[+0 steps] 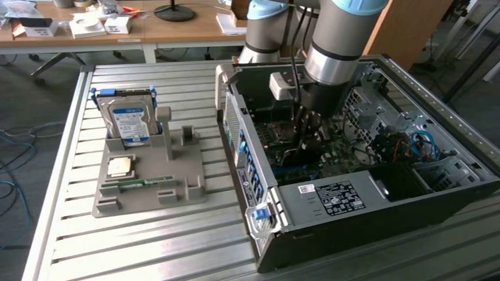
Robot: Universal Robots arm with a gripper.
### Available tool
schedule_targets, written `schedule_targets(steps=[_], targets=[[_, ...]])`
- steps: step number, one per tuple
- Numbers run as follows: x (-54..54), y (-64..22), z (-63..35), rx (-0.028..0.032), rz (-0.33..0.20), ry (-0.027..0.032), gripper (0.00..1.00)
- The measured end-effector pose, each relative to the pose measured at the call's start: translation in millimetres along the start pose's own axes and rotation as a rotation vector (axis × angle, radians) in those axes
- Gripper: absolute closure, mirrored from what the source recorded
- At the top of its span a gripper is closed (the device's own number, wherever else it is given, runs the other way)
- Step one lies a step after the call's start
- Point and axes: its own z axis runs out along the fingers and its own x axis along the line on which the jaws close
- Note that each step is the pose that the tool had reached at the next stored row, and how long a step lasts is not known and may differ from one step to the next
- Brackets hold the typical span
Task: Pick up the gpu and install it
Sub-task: 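Insert the gpu into the slot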
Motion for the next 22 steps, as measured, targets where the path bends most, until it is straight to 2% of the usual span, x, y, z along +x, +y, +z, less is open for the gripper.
schedule_targets(steps=[4,15,22], targets=[[-0.1,0.0,-11.1,0.0000,0.000,0.0000,0.66],[-0.2,0.1,-31.7,0.0001,0.000,0.0000,0.66],[-0.3,0.1,-37.4,0.0001,0.000,-0.0002,0.66]])
